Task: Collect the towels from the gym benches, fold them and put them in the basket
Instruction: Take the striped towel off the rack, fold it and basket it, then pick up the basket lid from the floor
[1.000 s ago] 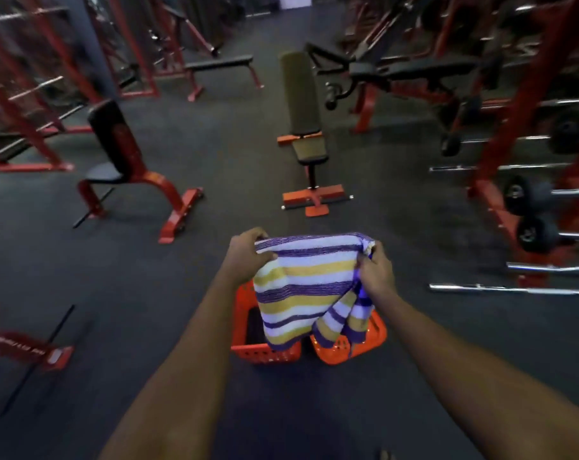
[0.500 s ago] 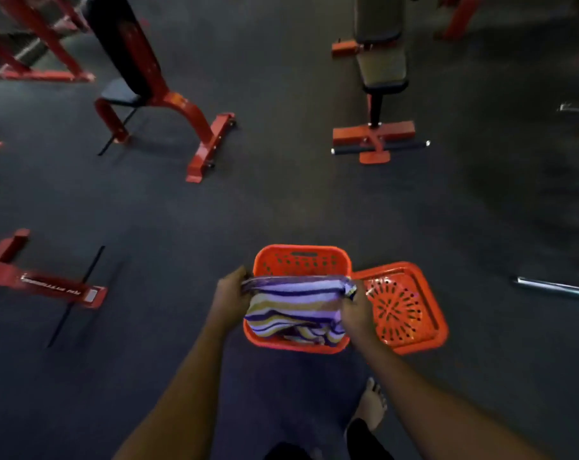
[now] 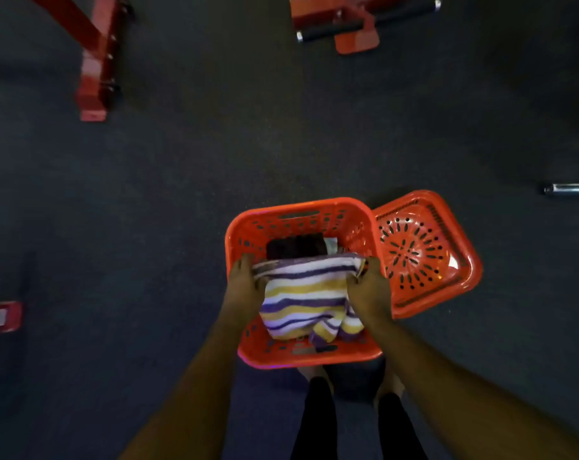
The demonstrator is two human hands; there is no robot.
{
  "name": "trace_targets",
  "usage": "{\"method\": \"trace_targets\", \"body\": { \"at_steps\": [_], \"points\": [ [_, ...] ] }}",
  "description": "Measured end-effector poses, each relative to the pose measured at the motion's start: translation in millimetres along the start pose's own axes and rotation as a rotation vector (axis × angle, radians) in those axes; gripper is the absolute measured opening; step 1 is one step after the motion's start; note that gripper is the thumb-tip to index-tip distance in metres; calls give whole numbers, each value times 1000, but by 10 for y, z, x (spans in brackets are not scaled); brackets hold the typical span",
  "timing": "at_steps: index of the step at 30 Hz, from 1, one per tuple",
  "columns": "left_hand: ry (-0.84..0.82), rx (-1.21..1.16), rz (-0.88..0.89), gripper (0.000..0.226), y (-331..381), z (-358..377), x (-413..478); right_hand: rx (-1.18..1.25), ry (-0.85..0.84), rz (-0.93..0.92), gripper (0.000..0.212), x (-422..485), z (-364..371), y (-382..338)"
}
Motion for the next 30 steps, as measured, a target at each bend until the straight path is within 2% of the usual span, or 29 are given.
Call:
{"method": "trace_targets", "body": {
  "at_steps": [2, 5, 12, 16, 23, 27, 30],
  "points": [
    [27, -20, -39, 43, -106, 112, 179, -19, 40, 10, 35, 149, 113, -75],
    [-32, -34, -24, 45, -71, 176, 249, -46, 46, 25, 34, 228, 137, -214],
    [-154, -147, 5, 28, 562, 119, -24, 1, 119, 47, 19, 129, -386, -193],
    [-212, -145, 68, 24, 951, 462, -61, 48, 162, 100, 17, 199, -753, 159],
    [-264, -258, 202, 21, 1751, 1681, -223, 98, 77, 246, 17, 497, -1020, 1326],
    [-321, -229, 125, 25, 1830, 2917, -179, 125, -19, 334, 33, 962, -897, 2327],
    [-381, -68, 52, 25, 1499, 3852, 57, 144, -81, 372, 27, 1393, -656, 3006]
  ]
}}
Point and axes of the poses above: each hand's wrist, its own x-axis towards the middle knuckle, its own z-axis out of the palm, y = z × x, the point moved 3 cm from there along x, towards the middle knuckle, and after that the axes turned 9 degrees about -x, right-handed, at the moved point
